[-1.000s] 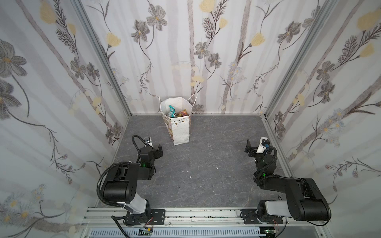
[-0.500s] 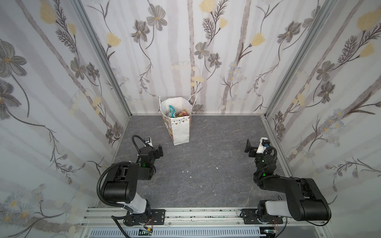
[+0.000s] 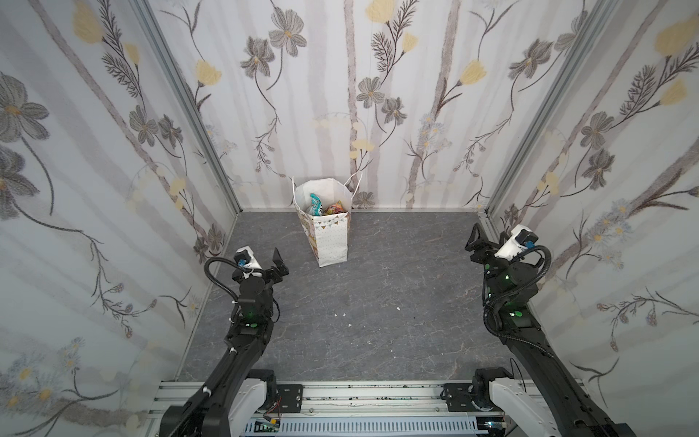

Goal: Take the snacks out of the paper bag
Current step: Move the paper bag to the center of the table.

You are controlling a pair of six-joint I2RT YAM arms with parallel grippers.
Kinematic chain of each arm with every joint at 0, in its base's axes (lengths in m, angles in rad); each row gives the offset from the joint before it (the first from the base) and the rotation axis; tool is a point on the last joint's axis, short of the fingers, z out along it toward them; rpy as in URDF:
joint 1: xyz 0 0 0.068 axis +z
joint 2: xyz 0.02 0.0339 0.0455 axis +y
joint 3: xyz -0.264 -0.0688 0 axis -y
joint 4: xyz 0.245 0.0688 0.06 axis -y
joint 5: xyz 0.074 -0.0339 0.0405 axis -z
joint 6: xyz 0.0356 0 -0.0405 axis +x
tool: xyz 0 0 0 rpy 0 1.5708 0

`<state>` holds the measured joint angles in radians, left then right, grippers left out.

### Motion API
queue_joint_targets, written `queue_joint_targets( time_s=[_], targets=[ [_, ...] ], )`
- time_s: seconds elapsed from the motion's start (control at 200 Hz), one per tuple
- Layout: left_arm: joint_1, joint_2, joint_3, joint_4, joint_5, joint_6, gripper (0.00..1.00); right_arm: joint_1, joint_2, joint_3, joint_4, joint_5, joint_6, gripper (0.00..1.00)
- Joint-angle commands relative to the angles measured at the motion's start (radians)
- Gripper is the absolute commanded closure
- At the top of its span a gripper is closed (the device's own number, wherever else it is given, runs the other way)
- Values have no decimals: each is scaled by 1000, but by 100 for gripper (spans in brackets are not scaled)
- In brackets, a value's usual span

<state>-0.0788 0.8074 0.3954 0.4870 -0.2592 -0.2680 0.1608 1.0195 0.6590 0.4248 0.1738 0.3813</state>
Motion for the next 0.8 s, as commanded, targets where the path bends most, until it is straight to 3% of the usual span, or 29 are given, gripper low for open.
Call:
queue_joint_targets(
  time_s=[0.0,0.115,0.28,0.4,0.605,0.794],
  targets=[
    [-9,-113,126,-498,48,-341,0,117,52,156,-334,-48,114,12],
    [-35,-58,338,-739,167,-439,0,272,199,396,-509,-28,136,13],
    [-163,163,645,-930,225,-412,0,421,449,670,-576,-52,121,12],
    [-225,347,828,-999,187,-363,0,458,642,866,-601,-90,116,11],
    [-211,679,1158,-1147,53,-286,0,458,966,1226,-683,-86,109,10],
    [-164,861,1325,-1180,84,-243,0,441,1231,1523,-726,-166,138,12]
  ],
)
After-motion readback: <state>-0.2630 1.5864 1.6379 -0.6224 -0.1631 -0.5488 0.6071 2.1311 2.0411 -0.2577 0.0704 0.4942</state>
